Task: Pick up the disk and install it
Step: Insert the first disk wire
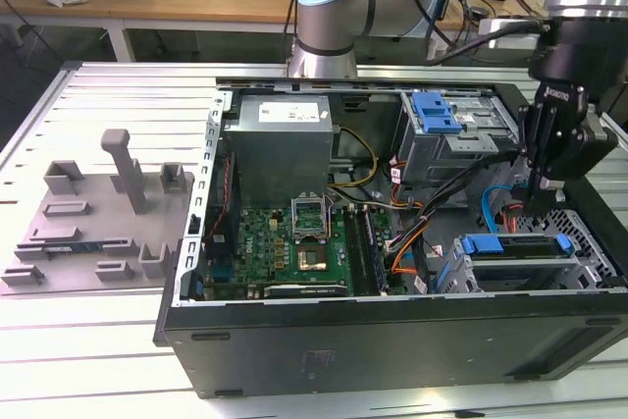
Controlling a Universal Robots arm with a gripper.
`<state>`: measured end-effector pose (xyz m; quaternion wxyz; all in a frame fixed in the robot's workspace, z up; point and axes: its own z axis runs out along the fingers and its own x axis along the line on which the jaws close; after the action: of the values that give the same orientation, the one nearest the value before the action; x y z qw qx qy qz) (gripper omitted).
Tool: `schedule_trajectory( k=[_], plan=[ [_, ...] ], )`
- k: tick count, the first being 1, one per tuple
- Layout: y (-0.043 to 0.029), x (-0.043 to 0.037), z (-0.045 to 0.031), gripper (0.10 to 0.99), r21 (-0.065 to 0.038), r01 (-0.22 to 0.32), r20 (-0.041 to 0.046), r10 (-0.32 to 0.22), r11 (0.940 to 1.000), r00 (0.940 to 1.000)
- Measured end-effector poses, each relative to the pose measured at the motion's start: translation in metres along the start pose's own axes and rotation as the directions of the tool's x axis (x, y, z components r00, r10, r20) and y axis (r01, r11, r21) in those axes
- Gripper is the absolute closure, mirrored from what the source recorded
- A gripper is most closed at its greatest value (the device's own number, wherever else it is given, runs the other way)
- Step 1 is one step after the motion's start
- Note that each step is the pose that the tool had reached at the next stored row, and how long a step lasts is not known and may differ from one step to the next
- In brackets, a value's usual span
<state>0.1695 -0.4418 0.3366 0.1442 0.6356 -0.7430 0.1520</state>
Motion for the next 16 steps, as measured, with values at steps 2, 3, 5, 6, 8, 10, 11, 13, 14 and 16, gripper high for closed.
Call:
schedule_trajectory(
  k=[2, 3, 5, 6, 8, 10, 11, 13, 14, 16],
  plan=[
    [-0.0007, 0.0045, 0.0021, 0.918, -0.003, 0.000, 0.0213, 0.000, 1.0000, 0.9998],
    [-0.0011, 0.0069, 0.0032, 0.918, -0.005, 0.001, 0.0303, -0.001, 1.0000, 0.9995],
    [-0.0019, 0.0121, 0.0055, 0.918, -0.006, 0.001, 0.0398, -0.001, 1.0000, 0.9992],
    [-0.0023, 0.0146, 0.0066, 0.918, -0.007, 0.001, 0.0427, -0.001, 1.0000, 0.9991],
    [-0.0037, 0.0229, 0.0104, 0.918, -0.009, 0.002, 0.0595, -0.001, 1.0000, 0.9982],
    [-0.0041, 0.0252, 0.0114, 0.918, -0.014, 0.003, 0.0940, -0.001, 0.9999, 0.9956],
    [-0.0042, 0.0261, 0.0117, 0.918, -0.017, 0.003, 0.1143, -0.001, 0.9999, 0.9934],
    [-0.0045, 0.0282, 0.0122, 0.918, -0.023, 0.005, 0.1580, -0.001, 0.9997, 0.9874],
    [-0.0045, 0.0290, 0.0120, 0.918, -0.025, 0.006, 0.1721, -0.001, 0.9997, 0.9851],
    [-0.0043, 0.0323, 0.0096, 0.918, -0.030, 0.007, 0.2049, -0.001, 0.9995, 0.9788]
  ],
)
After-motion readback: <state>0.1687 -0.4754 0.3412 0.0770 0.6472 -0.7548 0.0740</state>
